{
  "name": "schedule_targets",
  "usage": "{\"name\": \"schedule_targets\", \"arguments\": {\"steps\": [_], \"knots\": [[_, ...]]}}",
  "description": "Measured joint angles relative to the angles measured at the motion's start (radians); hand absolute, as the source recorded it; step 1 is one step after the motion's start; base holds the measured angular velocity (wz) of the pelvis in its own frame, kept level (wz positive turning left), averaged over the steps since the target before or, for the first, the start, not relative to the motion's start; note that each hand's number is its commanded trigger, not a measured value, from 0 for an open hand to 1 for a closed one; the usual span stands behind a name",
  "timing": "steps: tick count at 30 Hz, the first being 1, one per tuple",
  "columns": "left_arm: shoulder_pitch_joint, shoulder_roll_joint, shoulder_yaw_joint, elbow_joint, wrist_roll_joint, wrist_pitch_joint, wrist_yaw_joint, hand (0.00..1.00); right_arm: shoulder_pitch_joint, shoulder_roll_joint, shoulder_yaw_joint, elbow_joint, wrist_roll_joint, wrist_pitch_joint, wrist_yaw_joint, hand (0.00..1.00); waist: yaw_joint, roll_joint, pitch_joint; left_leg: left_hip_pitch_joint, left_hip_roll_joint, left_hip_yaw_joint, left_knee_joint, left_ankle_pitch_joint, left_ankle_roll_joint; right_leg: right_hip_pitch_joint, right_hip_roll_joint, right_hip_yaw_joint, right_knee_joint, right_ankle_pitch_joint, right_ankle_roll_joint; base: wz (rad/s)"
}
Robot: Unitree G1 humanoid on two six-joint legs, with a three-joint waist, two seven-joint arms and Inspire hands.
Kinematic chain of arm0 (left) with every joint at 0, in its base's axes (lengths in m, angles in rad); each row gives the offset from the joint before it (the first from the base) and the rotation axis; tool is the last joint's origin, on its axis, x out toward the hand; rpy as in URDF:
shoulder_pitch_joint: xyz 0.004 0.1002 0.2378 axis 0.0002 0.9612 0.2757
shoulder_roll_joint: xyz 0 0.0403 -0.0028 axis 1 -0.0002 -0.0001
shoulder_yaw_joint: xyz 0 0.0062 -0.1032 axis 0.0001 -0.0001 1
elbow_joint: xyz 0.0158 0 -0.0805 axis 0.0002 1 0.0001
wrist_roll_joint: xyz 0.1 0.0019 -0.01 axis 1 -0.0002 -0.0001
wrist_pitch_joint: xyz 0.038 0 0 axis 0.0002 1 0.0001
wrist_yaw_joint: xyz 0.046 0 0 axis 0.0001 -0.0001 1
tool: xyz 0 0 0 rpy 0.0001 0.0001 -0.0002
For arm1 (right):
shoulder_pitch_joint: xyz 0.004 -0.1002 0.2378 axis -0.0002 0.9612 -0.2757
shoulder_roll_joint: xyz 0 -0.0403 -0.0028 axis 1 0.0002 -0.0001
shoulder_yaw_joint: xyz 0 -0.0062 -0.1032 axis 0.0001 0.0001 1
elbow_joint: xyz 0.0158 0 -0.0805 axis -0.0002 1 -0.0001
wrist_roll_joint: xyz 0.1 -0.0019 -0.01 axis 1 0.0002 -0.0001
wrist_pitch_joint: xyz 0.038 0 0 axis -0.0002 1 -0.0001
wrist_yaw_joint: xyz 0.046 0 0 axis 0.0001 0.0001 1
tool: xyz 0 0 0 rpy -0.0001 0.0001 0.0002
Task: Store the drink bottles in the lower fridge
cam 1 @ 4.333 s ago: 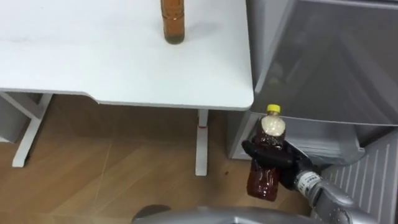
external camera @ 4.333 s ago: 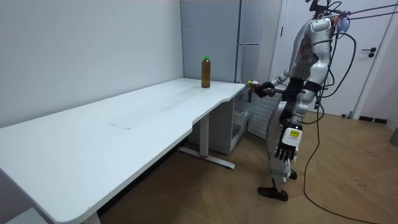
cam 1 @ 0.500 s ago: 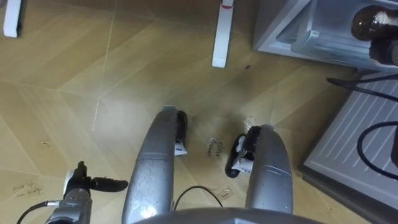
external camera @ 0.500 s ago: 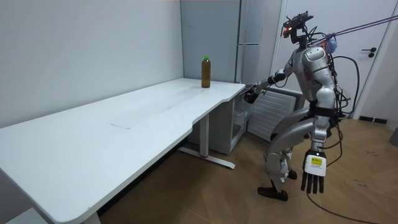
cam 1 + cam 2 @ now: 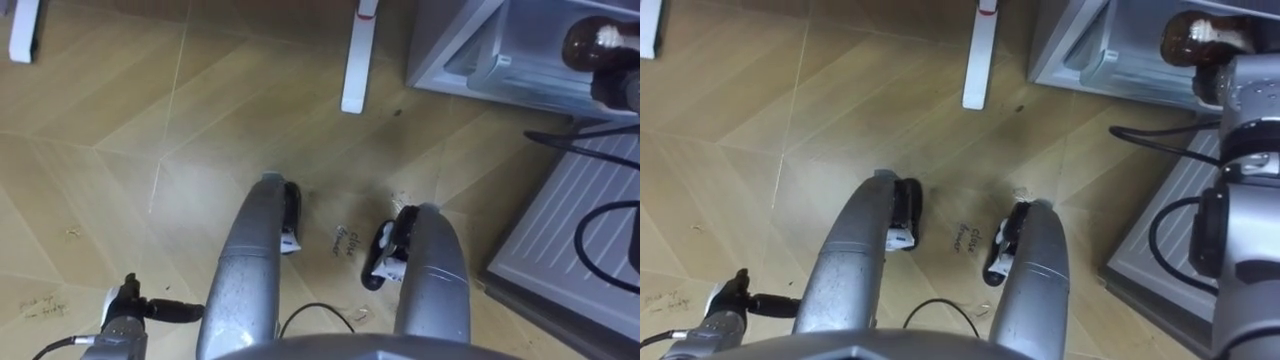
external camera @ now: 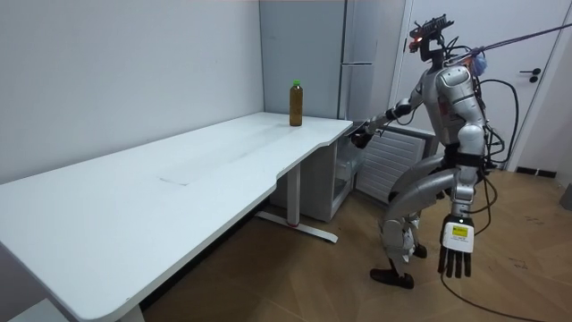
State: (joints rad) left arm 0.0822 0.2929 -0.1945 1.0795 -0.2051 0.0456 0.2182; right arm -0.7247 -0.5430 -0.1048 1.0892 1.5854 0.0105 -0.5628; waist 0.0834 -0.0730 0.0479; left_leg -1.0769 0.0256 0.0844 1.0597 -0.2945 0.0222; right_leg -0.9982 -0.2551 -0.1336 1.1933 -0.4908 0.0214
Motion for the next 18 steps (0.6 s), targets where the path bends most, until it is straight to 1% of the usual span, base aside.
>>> {"name": "schedule_targets", "arguments": {"steps": [4, 8, 18], "knots": [[0.002, 0.002, -0.015, 0.0, -0.001, 0.009, -0.008, 0.0, 0.001, 0.0, 0.005, 0.001, 0.0, 0.012, 0.0, 1.0, -0.001, 0.0, 0.0, 0.006, 0.001, 0.001, 0.0, 0.0, 0.0, 0.005, -0.001, 0.0, 0.0, 0.0, 0.0, 0.0], [0.002, 0.002, -0.016, 0.0, -0.001, 0.014, -0.01, 0.0, 0.001, 0.0, 0.005, 0.007, -0.012, 0.012, 0.003, 1.0, -0.001, 0.0, 0.0, 0.006, 0.0, 0.001, -0.001, 0.0, 0.0, 0.006, 0.0, 0.0, 0.0, 0.0, 0.0, 0.0], [0.002, 0.003, -0.017, 0.0, -0.002, 0.014, -0.01, 0.0, 0.0, -0.002, 0.018, 0.048, -0.014, 0.012, 0.078, 1.0, 0.0, 0.0, 0.0, 0.011, 0.002, 0.001, -0.005, 0.0, 0.0, 0.011, 0.001, -0.001, -0.006, 0.0, 0.0, 0.0]]}}
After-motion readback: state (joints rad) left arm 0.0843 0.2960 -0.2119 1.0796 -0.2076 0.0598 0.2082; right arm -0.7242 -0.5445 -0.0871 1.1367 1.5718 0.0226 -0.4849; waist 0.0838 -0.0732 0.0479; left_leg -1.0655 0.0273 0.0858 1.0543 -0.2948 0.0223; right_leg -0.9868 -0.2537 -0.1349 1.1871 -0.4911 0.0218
